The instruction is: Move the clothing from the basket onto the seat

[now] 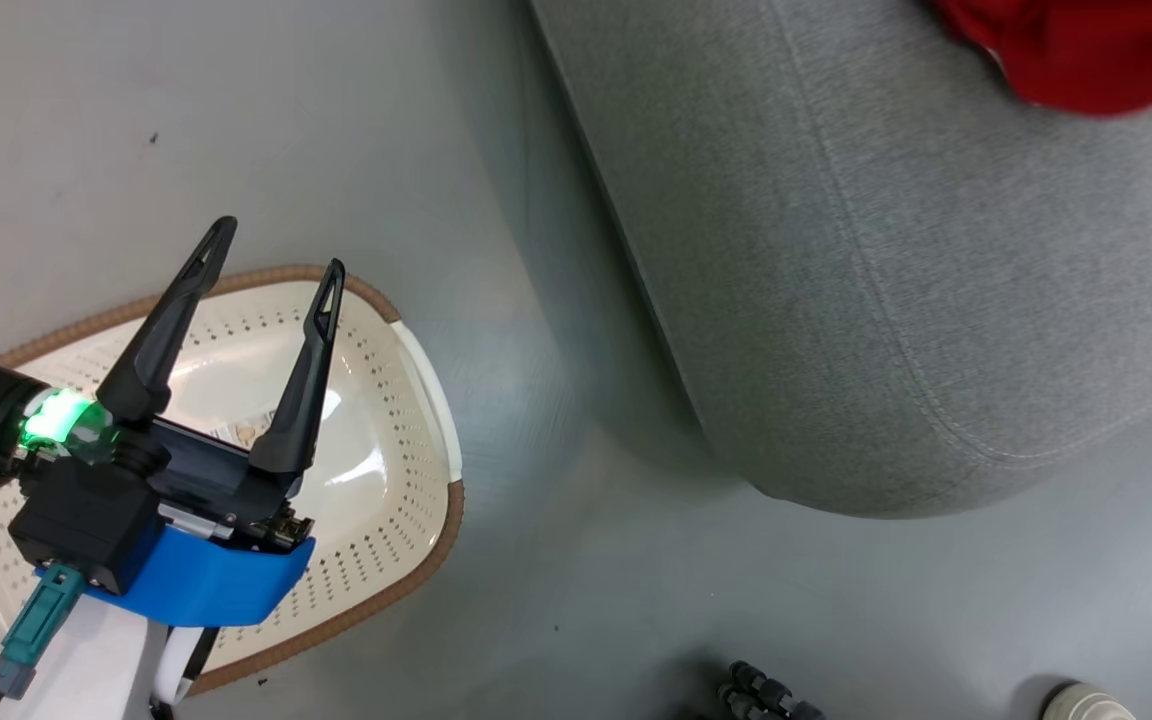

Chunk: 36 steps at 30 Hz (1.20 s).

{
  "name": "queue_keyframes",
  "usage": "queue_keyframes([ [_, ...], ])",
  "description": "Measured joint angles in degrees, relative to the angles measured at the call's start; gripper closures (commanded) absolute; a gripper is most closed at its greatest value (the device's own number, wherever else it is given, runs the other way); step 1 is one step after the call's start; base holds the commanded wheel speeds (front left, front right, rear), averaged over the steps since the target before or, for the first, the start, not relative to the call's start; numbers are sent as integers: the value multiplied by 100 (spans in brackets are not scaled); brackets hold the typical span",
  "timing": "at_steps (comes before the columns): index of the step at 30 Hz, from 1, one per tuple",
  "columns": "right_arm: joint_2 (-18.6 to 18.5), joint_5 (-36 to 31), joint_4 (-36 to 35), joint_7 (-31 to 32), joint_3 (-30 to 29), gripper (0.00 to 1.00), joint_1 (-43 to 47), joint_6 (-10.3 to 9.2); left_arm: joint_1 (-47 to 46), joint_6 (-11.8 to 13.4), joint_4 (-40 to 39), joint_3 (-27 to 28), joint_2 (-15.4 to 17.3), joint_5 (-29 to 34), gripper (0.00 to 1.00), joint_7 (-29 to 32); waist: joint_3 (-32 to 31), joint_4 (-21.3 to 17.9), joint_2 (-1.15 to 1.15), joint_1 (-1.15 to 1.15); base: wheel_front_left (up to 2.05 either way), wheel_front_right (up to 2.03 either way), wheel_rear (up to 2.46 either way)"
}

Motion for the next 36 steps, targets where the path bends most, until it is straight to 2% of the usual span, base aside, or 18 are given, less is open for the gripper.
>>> queue_keyframes([
  [6,189,-377,940,-226,-245,100,253,1,-12,1,-127,12,135,46,0,38,242,111,0,0,0,0,0],
  [7,210,-453,1083,-255,-270,78,274,1,-12,2,-136,12,143,46,0,40,257,127,0,0,0,0,0],
  [8,241,-535,1216,-268,-301,52,288,1,-12,5,-140,16,147,43,0,43,268,138,0,0,0,0,0],
  [9,285,-566,1339,-286,-354,0,288,1,-12,11,-142,18,147,37,0,44,276,147,0,0,0,0,0],
  [13,388,-723,1716,-308,-353,0,233,1,-24,12,-136,10,146,-11,0,44,255,176,0,0,0,0,0],
  [22,430,-975,1942,-413,-417,0,144,1,-105,12,55,-103,22,-58,0,14,33,242,0,-1,0,0,0],
  [31,447,-1249,1984,-428,-188,0,583,1,-108,29,513,-178,-357,-144,0,-29,-575,350,0,-1,0,0,0],
  [36,566,-1169,1762,-438,-171,0,1010,1,19,29,636,-68,-651,-209,0,-34,-1071,390,0,-2,0,0,0],
])
